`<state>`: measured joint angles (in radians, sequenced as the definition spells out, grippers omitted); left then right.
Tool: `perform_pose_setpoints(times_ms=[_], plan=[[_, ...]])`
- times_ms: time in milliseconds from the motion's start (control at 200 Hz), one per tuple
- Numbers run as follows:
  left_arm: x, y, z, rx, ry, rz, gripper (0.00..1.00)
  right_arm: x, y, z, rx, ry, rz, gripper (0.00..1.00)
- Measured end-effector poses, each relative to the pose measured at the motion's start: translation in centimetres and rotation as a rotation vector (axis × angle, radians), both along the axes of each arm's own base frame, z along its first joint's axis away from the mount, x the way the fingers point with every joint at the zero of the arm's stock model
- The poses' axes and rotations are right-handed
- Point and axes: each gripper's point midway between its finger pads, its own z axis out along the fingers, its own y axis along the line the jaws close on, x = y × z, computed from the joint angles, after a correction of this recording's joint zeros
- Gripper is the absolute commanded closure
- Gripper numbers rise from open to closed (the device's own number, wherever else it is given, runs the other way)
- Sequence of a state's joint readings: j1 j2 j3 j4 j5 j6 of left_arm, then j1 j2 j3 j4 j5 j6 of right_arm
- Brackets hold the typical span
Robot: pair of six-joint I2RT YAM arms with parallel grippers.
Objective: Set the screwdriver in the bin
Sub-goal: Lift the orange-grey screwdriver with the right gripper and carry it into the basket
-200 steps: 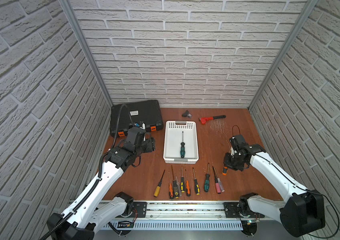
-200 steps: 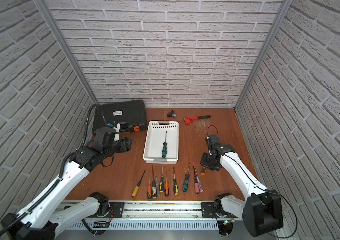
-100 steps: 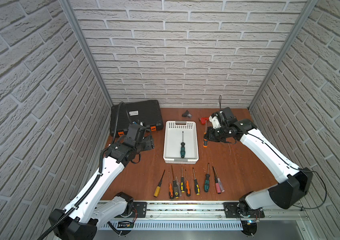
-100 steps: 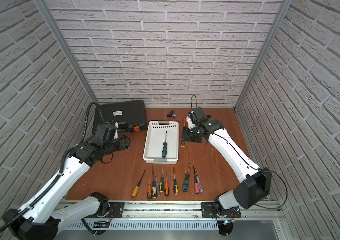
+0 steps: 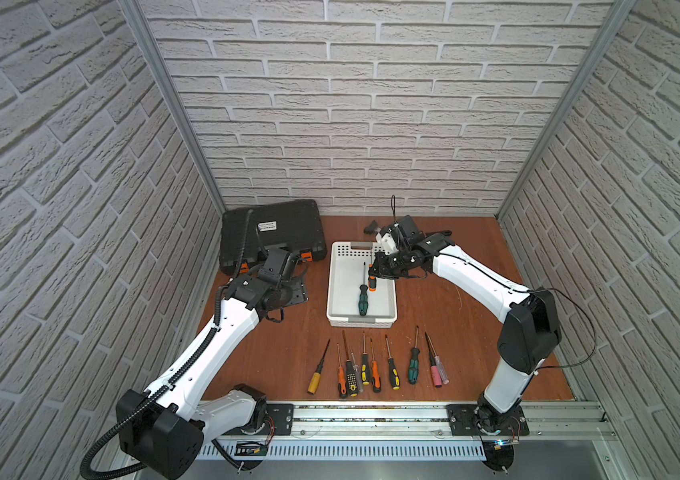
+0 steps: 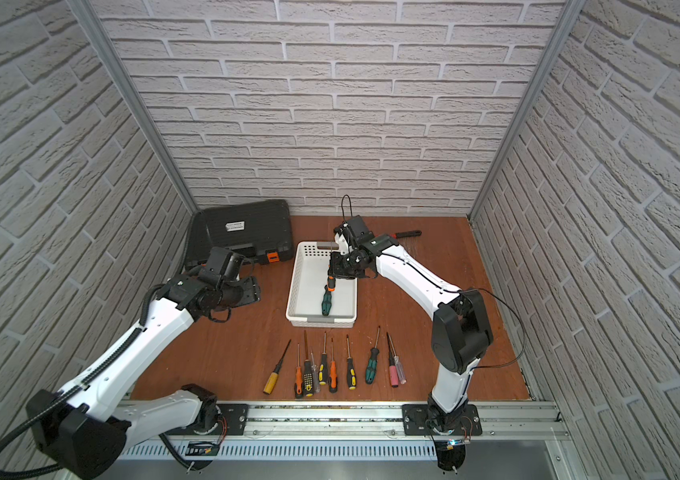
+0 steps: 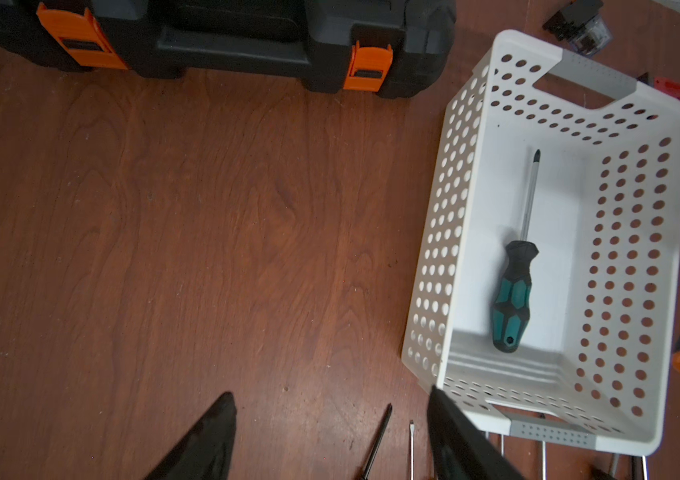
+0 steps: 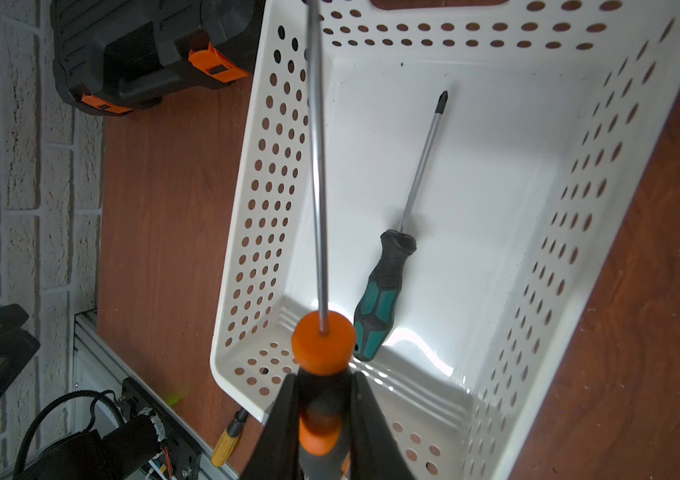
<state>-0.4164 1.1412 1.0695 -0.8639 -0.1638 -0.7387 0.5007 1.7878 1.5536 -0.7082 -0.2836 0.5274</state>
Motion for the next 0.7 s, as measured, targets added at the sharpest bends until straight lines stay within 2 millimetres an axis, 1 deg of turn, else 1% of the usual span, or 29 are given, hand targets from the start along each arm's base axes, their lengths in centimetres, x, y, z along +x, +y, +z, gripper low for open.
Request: perform_pose_setpoints(times_ms=[90, 210, 325, 410, 510, 595, 700], plan=[[-0.2, 0.3, -0.1, 0.002, -0.006, 0.010, 0.27, 0.3, -0.1, -0.4, -0.013, -0.003, -0.007, 0.94], [-0.6, 0.7, -0.1, 0.001, -0.016, 0.017, 0.27, 0.9, -0.2, -1.6, -0.044, 0.008, -0.019, 0.95], [-0.5, 0.7, -0.2, 0.000, -0.023, 0.017, 0.27, 1.4, -0.3, -4.0, -0.087, 0.042, -0.026, 0.94], [-0.8, 0.8, -0.9, 0.005, -0.013, 0.014, 0.27, 1.3, -0.6, -6.1, -0.134, 0.075, -0.028, 0.94], [-1.4, 1.1, -1.9, 0.012, 0.003, 0.014, 0.27, 1.0, -0.9, -7.7, -0.181, 0.106, -0.027, 0.95], [-1.8, 1.3, -2.2, 0.012, 0.005, 0.015, 0.27, 0.6, -1.2, -8.4, -0.218, 0.121, -0.028, 0.94], [-2.1, 1.4, -2.3, 0.010, -0.001, 0.015, 0.27, 0.3, -1.4, -8.6, -0.247, 0.130, -0.028, 0.94]])
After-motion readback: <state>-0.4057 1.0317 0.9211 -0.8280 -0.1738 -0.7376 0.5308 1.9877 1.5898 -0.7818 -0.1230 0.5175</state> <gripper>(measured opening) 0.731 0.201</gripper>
